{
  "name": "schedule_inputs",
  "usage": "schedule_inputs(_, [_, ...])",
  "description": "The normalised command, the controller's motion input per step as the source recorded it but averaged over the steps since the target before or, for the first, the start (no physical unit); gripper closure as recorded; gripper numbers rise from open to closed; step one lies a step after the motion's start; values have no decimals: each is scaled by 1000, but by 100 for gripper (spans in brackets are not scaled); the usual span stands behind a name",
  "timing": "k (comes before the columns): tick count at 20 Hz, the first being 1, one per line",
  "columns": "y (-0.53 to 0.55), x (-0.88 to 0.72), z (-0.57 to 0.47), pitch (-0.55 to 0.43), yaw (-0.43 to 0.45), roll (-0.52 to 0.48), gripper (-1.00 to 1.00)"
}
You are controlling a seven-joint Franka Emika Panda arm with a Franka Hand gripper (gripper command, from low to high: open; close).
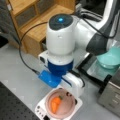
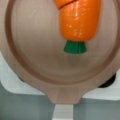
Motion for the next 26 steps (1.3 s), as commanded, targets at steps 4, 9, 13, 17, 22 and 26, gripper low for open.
schedule_inputs(4, [37, 447, -17, 122, -11, -181, -100])
schedule_inputs(9, [54, 389, -20, 99, -18, -216, -100])
schedule_inputs(13, [89, 323, -21, 88, -22, -267, -100])
schedule_inputs(17, [129, 296, -19, 81, -19, -312, -100])
schedule_inputs(22, [143, 305, -61, 61, -12, -343, -100])
schedule_inputs(26, [106, 286, -83, 43, -5, -355, -100])
